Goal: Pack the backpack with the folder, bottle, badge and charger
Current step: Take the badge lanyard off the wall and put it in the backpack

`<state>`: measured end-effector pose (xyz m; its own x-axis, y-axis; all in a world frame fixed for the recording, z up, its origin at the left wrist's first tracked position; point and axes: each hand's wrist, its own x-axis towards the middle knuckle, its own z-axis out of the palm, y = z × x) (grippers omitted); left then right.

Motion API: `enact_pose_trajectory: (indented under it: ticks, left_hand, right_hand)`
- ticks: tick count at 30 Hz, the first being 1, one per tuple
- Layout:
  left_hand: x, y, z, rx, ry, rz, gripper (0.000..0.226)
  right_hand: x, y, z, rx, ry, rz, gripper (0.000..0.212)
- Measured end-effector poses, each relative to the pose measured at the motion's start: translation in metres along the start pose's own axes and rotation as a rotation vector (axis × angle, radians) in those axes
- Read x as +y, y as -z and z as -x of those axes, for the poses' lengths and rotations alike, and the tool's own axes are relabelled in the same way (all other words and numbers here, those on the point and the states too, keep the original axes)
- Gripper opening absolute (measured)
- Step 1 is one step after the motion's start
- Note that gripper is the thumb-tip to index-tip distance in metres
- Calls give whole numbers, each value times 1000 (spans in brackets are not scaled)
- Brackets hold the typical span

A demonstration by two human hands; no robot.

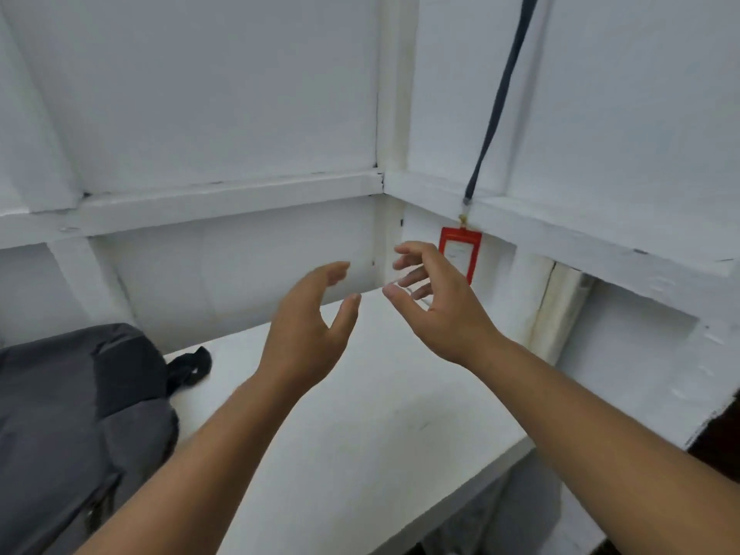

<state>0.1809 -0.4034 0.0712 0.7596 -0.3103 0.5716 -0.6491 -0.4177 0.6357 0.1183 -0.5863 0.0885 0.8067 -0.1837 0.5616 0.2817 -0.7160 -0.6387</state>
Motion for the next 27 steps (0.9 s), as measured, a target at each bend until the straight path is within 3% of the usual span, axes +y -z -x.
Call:
enact_pose_trajectory:
  ticks: [7, 13, 17, 22, 27]
  left_hand:
    - [45, -85, -49, -149, -70, 145, 40]
    - [68, -120, -100, -229, -105, 267, 38]
    - [87, -132, -158, -236, -93, 394, 32]
    - [106, -131, -237, -244, -53, 507, 33]
    - [133, -128, -299, -324, -27, 610, 41]
  right_hand:
    - [39, 89, -15, 116, -80, 100, 36]
    - [29, 139, -54, 220, -170, 187, 32]
    - [19, 172, -108, 261, -302, 162, 33]
    - [-5, 210, -193, 274, -431, 115, 50]
    - [-29, 229, -269, 320, -411, 116, 52]
